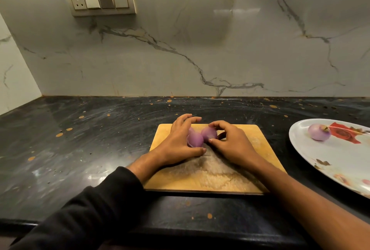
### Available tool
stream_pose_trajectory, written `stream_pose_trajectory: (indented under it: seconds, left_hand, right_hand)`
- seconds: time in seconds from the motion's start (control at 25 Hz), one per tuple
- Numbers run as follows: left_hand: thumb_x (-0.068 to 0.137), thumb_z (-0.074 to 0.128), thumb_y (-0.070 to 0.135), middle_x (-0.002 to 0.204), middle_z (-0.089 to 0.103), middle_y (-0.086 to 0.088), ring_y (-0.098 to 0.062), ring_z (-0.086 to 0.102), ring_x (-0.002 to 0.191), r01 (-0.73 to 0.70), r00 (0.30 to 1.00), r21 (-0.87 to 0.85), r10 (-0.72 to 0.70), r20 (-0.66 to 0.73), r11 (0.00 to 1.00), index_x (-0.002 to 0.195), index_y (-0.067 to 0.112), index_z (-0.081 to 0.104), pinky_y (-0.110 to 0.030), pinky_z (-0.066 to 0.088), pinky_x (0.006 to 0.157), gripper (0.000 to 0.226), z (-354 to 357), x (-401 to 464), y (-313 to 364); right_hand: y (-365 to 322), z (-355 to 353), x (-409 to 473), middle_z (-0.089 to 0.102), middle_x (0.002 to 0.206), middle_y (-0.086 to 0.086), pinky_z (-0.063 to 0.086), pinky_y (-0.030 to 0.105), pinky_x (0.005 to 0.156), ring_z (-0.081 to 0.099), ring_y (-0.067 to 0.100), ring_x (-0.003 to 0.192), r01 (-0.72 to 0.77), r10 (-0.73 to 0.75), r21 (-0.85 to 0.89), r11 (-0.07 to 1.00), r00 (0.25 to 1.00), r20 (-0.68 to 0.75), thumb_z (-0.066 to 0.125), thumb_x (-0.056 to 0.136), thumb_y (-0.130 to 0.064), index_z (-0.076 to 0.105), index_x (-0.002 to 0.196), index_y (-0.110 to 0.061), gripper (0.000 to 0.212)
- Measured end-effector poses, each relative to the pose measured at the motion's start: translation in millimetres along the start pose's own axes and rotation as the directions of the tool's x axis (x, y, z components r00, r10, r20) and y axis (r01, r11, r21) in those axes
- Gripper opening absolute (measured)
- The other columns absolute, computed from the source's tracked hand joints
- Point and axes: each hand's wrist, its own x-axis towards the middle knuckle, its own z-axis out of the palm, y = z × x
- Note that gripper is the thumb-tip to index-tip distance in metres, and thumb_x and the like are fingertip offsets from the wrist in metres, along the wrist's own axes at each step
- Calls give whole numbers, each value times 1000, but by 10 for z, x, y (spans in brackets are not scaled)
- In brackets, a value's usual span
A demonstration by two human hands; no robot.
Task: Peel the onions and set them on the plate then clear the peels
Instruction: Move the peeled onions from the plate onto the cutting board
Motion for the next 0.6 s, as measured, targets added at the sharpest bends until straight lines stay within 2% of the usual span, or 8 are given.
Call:
stream_pose_trajectory:
  seconds: [0.08,0.16,0.2,0.28,0.36,0.48,0.6]
  left_hand:
    - [78,80,41,142,37,7,-11,32,133,-17,998,45,19,-54,999,136,30,49,-37,36,113,67,10,23,-26]
    - [80,77,33,135,40,6,-11,35,129,8,999,23,-7,-37,1000,125,26,58,-38,39,111,49,0,45,-28]
    - [77,75,28,136,37,5,-12,35,130,19,1000,0,-19,-5,1000,124,25,56,-38,41,110,50,-10,52,-28]
    - [71,72,26,141,32,5,-12,36,132,13,998,-40,-11,64,999,133,25,45,-36,44,109,67,-3,58,-35]
    - [73,75,29,144,30,7,-13,37,132,-2,998,-35,4,56,999,141,28,36,-36,44,109,79,25,67,-63]
    - [76,80,43,143,30,11,-11,39,131,-14,1000,17,14,0,1000,141,34,36,-35,45,108,79,54,85,-106]
    - [76,82,43,142,29,9,-9,41,129,-10,1000,2,10,19,1000,141,33,37,-29,46,107,80,51,93,-124]
  right_hand:
    - [0,4,-2,65,113,-7,50,15,67,64,5,88,-3,3,10,1000,1000,-19,77,87,-21,63,120,-25,37]
    - [2,4,-7,65,110,-8,49,14,64,64,5,87,-5,5,14,1000,999,-37,78,85,-22,63,117,-26,35]
    - [1,7,-4,65,110,-8,48,13,63,64,4,87,-4,5,12,1000,999,-45,79,85,-23,63,116,-26,35]
    - [14,8,3,65,112,-8,46,12,64,64,4,89,-2,2,2,1000,999,-43,78,86,-23,63,119,-25,36]
    - [17,15,11,65,119,-5,46,12,68,64,7,94,15,-15,-27,1000,1000,-13,76,88,-22,61,127,-24,42]
    - [6,9,12,62,126,-2,52,18,80,62,11,102,26,-24,-65,998,999,21,75,88,-20,56,135,-23,50]
    - [23,1,13,62,128,-2,53,20,84,62,11,106,14,-13,-67,998,1000,15,75,88,-21,55,137,-23,54]
